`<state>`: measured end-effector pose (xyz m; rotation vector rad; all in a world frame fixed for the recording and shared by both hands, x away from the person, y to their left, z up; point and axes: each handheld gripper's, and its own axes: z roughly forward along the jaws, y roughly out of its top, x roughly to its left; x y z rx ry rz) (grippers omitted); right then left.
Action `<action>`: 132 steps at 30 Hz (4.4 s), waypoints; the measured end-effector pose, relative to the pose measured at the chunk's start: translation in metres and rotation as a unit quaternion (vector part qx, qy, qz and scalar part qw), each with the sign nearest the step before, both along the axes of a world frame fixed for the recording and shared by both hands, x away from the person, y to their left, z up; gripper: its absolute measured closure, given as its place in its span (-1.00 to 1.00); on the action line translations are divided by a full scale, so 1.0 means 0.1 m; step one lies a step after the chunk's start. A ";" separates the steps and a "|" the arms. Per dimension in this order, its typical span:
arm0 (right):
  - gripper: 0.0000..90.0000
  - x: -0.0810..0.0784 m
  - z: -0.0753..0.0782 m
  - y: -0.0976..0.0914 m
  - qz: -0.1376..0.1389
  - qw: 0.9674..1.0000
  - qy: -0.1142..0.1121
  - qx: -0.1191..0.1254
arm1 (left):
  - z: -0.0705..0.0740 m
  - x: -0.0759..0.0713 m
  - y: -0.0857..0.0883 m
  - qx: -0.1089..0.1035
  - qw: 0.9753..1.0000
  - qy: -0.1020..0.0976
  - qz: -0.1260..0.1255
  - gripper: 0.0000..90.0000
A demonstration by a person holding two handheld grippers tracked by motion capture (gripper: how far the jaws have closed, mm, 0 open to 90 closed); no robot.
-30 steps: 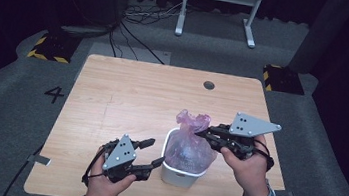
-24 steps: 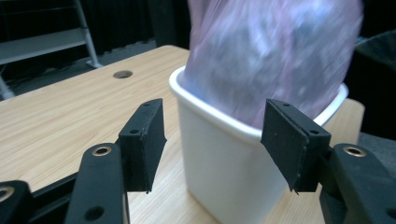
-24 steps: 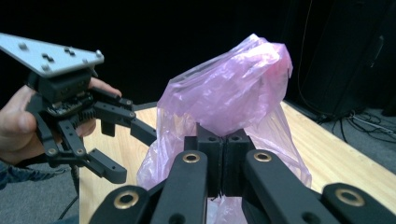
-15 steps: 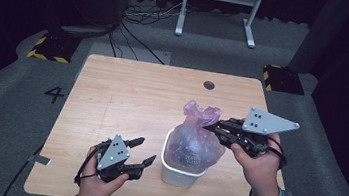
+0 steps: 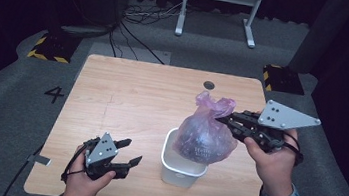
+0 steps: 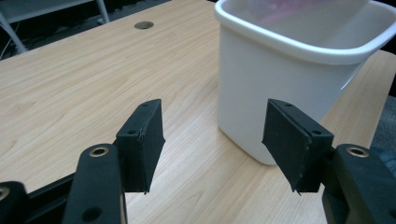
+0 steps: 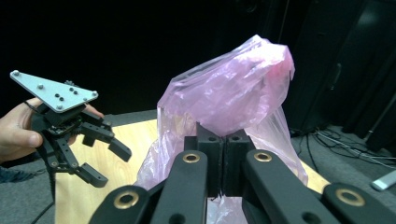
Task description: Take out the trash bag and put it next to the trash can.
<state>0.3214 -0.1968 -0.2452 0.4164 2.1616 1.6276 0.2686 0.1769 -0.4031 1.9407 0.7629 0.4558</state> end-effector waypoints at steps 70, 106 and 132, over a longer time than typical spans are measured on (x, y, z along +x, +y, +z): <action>0.84 0.76 -1.26 -0.71 -0.110 0.982 0.149 -0.030 | -0.46 -0.04 0.43 0.019 0.997 0.057 0.051 -0.33; -0.17 0.15 -1.44 -1.42 -0.177 0.969 0.147 -0.091 | -0.56 0.02 0.45 0.020 0.995 0.068 0.063 -0.32; -0.38 -0.03 -2.02 -1.81 -0.230 0.944 0.212 -0.103 | -0.72 0.04 0.72 0.041 0.990 0.090 0.105 -0.37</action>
